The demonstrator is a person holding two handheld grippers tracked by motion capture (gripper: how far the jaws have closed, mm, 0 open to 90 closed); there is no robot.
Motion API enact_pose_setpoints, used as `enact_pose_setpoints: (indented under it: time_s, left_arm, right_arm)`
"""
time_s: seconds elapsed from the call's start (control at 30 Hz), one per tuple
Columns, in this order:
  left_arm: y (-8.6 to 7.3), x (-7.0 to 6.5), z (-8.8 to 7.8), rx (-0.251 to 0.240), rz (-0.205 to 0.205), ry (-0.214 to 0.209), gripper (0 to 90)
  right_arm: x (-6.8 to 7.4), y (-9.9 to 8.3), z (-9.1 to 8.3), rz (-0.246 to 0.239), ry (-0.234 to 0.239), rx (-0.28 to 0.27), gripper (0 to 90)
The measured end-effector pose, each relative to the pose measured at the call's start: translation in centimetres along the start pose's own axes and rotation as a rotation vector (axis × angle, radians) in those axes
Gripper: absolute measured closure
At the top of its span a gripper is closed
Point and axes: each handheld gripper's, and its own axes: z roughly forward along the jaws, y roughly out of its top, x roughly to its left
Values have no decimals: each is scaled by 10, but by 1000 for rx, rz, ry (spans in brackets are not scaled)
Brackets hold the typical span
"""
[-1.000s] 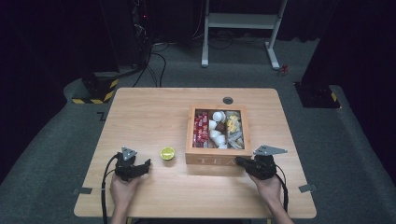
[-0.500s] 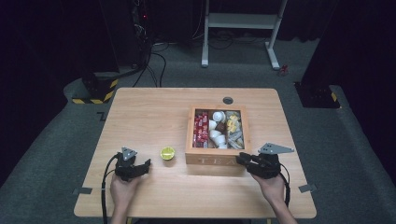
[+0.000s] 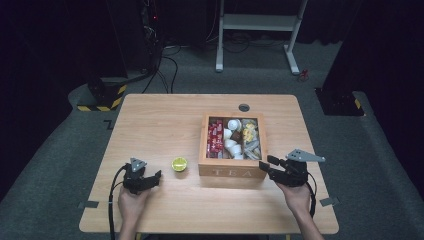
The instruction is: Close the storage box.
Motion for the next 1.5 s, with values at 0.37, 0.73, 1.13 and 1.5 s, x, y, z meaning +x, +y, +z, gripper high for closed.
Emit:
enact_pose_setpoints:
  time_s: [0.37,0.73,1.13,1.5]
  left_arm:
    - [0,0,0,0,1,0,257]
    - [0,0,0,0,1,1,256]
    - [0,0,0,1,2,2,256]
    - [0,0,0,0,2,3,256]
  right_arm:
    - [-16,-1,-9,40,-55,-19,528]
    - [-36,-6,-21,85,-114,-24,545]
    - [-50,-18,-26,84,-239,-24,575]
    - [-60,-29,-21,100,-284,14,574]
